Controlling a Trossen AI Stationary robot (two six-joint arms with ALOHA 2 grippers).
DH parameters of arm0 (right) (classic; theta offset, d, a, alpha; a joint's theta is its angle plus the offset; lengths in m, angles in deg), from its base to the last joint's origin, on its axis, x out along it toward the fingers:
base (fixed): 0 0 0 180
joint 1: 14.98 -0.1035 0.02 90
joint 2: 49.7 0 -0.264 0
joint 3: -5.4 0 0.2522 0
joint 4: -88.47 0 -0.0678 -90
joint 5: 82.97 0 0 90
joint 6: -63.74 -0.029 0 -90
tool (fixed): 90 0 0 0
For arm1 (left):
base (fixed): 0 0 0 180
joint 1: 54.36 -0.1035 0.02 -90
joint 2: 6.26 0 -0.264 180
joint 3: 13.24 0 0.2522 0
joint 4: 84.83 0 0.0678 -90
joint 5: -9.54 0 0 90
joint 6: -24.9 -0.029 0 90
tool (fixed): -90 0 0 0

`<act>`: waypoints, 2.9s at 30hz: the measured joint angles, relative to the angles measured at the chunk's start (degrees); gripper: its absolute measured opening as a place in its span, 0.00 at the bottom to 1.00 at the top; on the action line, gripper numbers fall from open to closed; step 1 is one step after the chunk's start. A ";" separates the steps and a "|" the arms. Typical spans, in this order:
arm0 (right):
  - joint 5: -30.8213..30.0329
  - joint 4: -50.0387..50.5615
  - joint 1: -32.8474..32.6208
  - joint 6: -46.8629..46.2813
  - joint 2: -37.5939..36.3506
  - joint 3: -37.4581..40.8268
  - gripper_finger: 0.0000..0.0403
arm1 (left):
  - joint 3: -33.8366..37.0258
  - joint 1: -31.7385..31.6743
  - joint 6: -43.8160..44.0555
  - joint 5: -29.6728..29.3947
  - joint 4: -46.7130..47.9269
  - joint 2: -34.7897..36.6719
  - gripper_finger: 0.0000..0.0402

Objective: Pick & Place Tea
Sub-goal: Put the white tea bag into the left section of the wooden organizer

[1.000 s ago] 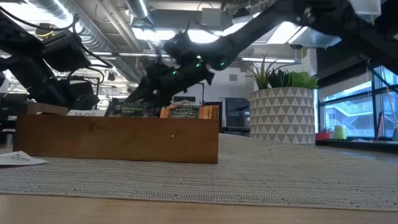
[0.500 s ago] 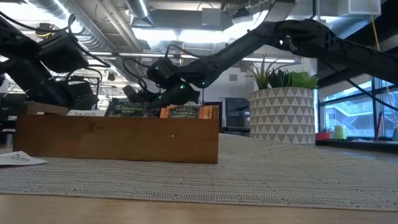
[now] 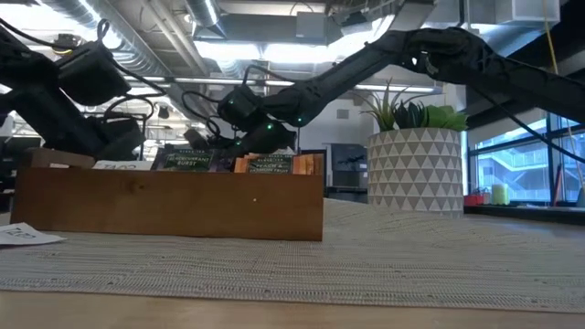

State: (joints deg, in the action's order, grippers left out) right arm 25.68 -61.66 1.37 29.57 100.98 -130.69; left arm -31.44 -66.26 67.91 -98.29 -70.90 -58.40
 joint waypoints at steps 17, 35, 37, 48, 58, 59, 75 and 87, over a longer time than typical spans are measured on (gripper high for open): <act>7.31 -8.09 -0.12 -0.98 0.31 0.37 0.32 | -0.07 -1.81 -0.31 -1.79 0.58 0.02 0.39; 9.90 -13.02 -1.03 2.43 0.50 0.44 0.32 | -0.11 -1.81 -0.79 -2.03 0.54 0.04 0.39; 9.90 -11.92 -1.03 5.14 0.50 0.44 0.32 | -0.11 -1.83 -0.76 -2.05 0.52 0.04 0.39; 6.41 -11.64 -1.01 7.40 0.42 0.37 0.29 | -0.13 -1.83 -0.74 -3.03 0.50 0.04 0.39; 6.44 -11.59 -0.89 9.82 0.28 0.35 0.04 | -0.17 -1.81 -2.54 -3.00 0.43 0.13 0.39; 6.69 -11.52 -0.83 10.50 0.28 0.35 0.03 | -0.17 -1.81 -2.69 -2.65 0.38 0.33 0.39; 7.07 4.18 -0.45 25.78 -7.44 0.26 0.03 | -7.48 -1.81 -14.20 7.28 -0.23 11.49 0.39; -11.56 35.24 -6.49 41.93 -22.80 0.22 0.03 | -10.29 -1.81 -15.93 19.48 -0.18 16.52 0.39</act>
State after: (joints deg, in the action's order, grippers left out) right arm 14.12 -26.42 -5.13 71.51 78.17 -130.47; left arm -41.74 -68.07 51.97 -78.81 -71.08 -41.89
